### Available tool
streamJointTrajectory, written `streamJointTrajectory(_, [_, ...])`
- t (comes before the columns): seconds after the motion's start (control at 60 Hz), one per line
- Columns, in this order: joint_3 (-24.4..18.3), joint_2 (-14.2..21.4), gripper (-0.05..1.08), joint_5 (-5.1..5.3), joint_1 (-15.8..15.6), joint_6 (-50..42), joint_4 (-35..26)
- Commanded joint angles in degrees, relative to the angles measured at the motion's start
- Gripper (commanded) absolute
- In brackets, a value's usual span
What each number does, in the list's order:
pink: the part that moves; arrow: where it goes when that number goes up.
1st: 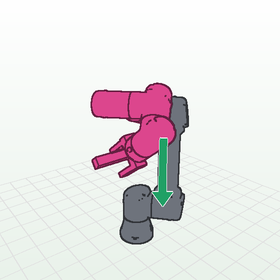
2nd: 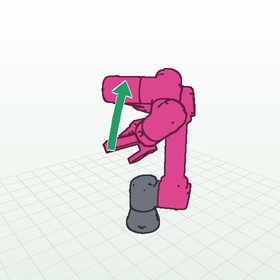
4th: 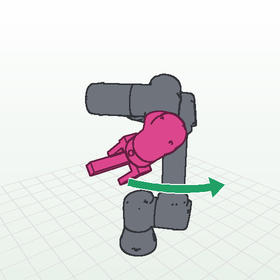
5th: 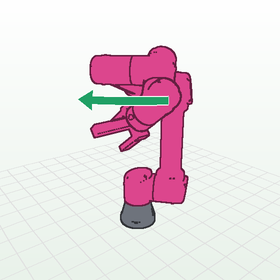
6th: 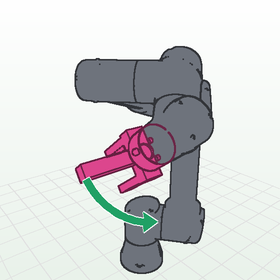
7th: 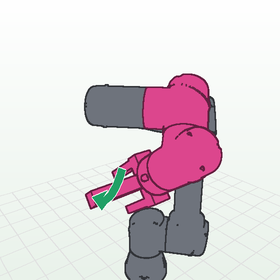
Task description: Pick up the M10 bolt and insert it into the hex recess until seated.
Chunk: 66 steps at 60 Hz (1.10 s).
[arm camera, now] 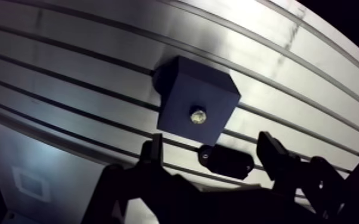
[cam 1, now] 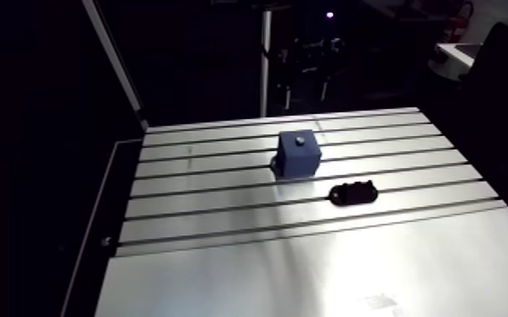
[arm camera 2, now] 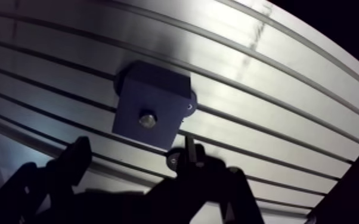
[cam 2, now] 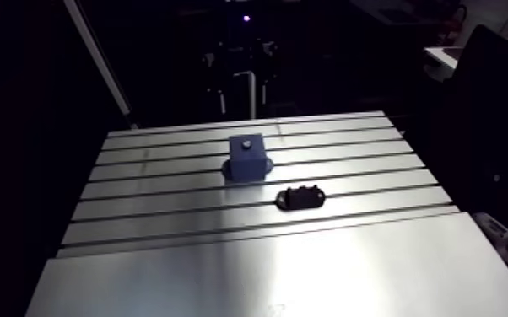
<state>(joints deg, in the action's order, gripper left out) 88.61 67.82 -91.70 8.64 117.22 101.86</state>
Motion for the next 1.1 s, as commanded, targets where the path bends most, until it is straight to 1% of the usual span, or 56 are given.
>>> streamJointTrajectory(0.017, [-1.0, 0.4, 1.04, 5.18, 0.3, -14.1, -3.1])
streamJointTrajectory(0.033, [-0.9, 0.3, 1.06, 5.69, 0.3, -14.6, -2.9])
streamJointTrajectory(0.15, [-0.6, 0.3, 1.08, 6.12, 0.3, -14.9, -2.1])
streamJointTrajectory(0.25, [-0.4, -0.1, 1.08, 5.29, 0.3, -15.0, -0.9])
streamJointTrajectory(0.3, [-0.4, -0.1, 1.08, 5.11, 0.3, -15.0, -0.6])
streamJointTrajectory(0.317, [-0.3, -0.1, 1.08, 5.01, 0.3, -15.0, -0.4])
streamJointTrajectory(0.333, [-0.3, -0.1, 1.08, 4.7, 0.3, -15.0, -0.2])
streamJointTrajectory(0.35, [-0.3, -0.1, 1.08, 4.7, 0.3, -15.0, -0.2])
streamJointTrajectory(0.367, [0.0, 0.0, 1.08, 4.28, 0.3, -14.8, -0.1])
streamJointTrajectory(0.383, [0.0, 0.0, 1.08, 4.28, 0.3, -14.8, -0.1])
streamJointTrajectory(0.4, [0.3, 0.1, 1.08, 3.62, 0.3, -14.5, 0.3])
streamJointTrajectory(0.417, [0.3, 0.1, 1.08, 3.62, 0.3, -14.5, 0.3])
streamJointTrajectory(0.433, [0.6, 0.2, 1.08, 2.77, 0.3, -14.0, 0.8])
streamJointTrajectory(0.45, [0.6, 0.2, 1.08, 2.77, 0.3, -14.0, 0.8])
streamJointTrajectory(0.467, [0.9, 0.3, 1.08, 1.9, 0.4, -13.7, 1.4])
streamJointTrajectory(0.483, [0.9, 0.3, 1.08, 1.9, 0.4, -13.7, 1.4])
streamJointTrajectory(0.5, [1.0, 0.4, 1.08, 0.94, 0.3, -13.5, 1.9])
streamJointTrajectory(0.517, [1.0, 0.4, 1.08, 0.94, 0.3, -13.5, 1.9])
streamJointTrajectory(0.533, [1.2, 0.5, 1.08, -0.02, 0.4, -13.2, 2.5])
streamJointTrajectory(0.55, [1.2, 0.5, 1.08, -0.02, 0.4, -13.2, 2.5])
streamJointTrajectory(0.567, [1.5, 0.5, 1.08, -0.84, 0.4, -13.0, 3.0])
streamJointTrajectory(0.583, [1.5, 0.5, 1.08, -0.84, 0.4, -13.0, 3.0])
streamJointTrajectory(0.6, [1.6, 0.6, 1.08, -1.26, 0.4, -12.5, 3.3])
streamJointTrajectory(0.667, [1.8, 0.8, 1.08, -1.41, 0.4, -11.8, 3.3])
streamJointTrajectory(0.75, [2.5, 0.9, 1.08, -1.0, 0.3, -11.3, 3.3])
streamJointTrajectory(0.833, [3.0, 0.9, 1.08, -0.99, 0.3, -11.1, 3.4])
streamJointTrajectory(1.1, [4.0, 0.5, 1.08, -0.37, 0.2, -11.3, 4.1])
